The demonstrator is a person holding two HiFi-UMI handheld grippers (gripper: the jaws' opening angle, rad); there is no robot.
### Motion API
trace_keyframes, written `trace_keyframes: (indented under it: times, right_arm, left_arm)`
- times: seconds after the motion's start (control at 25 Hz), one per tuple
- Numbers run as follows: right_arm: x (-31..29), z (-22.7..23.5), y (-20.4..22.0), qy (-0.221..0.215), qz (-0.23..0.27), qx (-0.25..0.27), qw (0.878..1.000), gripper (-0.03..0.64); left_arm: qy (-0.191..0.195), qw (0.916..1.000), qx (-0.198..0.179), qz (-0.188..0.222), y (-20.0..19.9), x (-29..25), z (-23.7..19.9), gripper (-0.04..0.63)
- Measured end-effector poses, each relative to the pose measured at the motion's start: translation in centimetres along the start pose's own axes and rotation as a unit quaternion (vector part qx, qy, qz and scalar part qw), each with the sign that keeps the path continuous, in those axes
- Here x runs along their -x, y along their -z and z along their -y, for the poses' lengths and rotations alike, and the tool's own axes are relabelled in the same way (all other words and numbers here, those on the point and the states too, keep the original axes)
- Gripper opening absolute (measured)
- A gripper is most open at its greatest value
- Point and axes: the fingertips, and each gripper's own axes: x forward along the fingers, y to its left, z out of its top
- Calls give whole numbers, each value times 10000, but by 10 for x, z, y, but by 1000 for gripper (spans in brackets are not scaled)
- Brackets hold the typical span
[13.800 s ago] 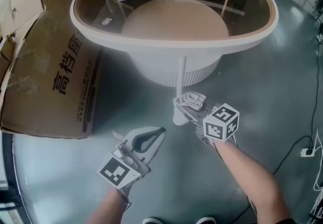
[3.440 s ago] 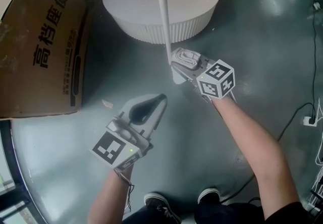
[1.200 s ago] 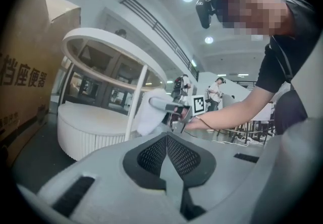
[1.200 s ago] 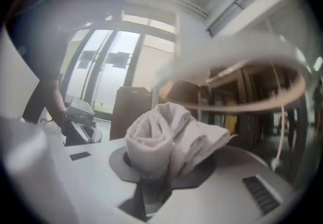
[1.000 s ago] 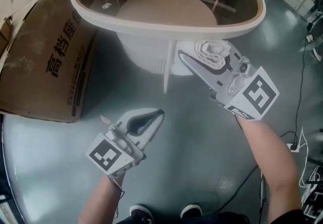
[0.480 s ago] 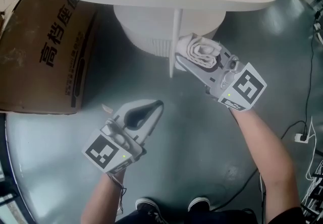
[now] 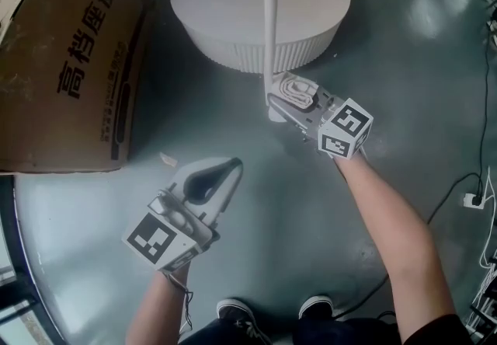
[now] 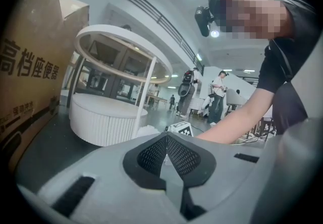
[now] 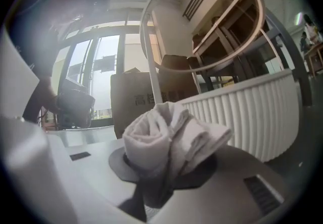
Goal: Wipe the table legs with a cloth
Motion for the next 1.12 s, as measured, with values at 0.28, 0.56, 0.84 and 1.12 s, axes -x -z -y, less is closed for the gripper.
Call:
trace_keyframes:
  times: [0.28,0.56,0.84,1.12]
  right_arm:
    - [2,5,51,68,-938,-531,9941,86]
    - [35,-27,-155,-538,134,1421,9883,86]
    - [23,-61,-250,-648,778,2203,9702,86]
    - [18,-49,-209,-659,739,2096,9728,86]
  left_arm:
    - [204,9998,-64,-5,-5,-14,16,5]
    - [197,9957,38,908,-62,-17,0,5]
    - [253,9942,32,1044,-73,-25,6,5]
    - [296,9957,-14,877,-56,-28,3,5]
